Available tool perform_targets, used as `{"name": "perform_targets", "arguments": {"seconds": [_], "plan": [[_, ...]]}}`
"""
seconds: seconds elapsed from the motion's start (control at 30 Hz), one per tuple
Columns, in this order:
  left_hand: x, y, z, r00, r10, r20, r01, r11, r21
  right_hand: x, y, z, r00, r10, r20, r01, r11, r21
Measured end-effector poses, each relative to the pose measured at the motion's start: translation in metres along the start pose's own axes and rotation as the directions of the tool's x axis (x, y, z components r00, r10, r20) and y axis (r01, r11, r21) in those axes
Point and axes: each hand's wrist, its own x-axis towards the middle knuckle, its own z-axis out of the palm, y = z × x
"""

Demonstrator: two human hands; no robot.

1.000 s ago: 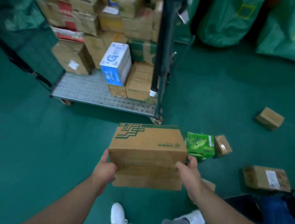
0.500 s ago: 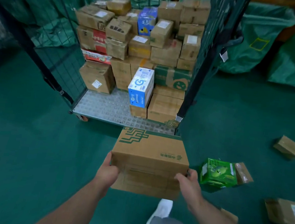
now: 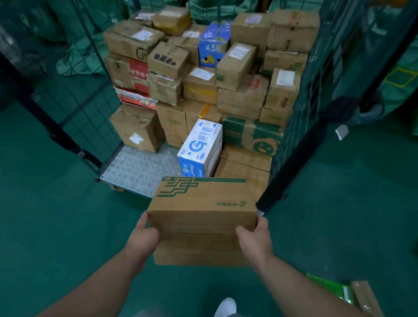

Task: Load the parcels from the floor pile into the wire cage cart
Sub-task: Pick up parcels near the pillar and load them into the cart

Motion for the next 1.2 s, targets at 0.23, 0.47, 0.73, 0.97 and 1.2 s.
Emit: {"name": "perform_targets", "arguments": {"seconds": [0.23,0.47,0.73,0.97,1.2], "plan": [[0.034,0.093,0.032,0.998,0.047,0.035,-0.044,0.997,-0.07,0.052,-0.081,-0.01,0.968,-0.041,-0.249,-0.01,0.98,-0.2],[0.108,0.181,0.054,0.994,0.076,0.074,-0.08,0.995,0.059,0.128,-0.135,-0.001,0.95,-0.073,-0.305,0.007,0.978,-0.21],[0.226,0.265,0.108,0.953,-0.013,0.304,-0.051,0.978,0.201,0.205,-0.194,0.011,0.802,0.039,-0.596,-0.214,0.951,-0.225],[0.324,0.316,0.156,0.89,-0.063,0.451,-0.128,0.915,0.382,0.289,-0.23,0.022,0.744,0.156,-0.649,-0.276,0.957,-0.086],[0.39,0.318,0.2,0.895,-0.072,0.441,-0.169,0.859,0.483,0.37,-0.208,0.027,0.749,0.24,-0.618,-0.289,0.957,0.022]]}}
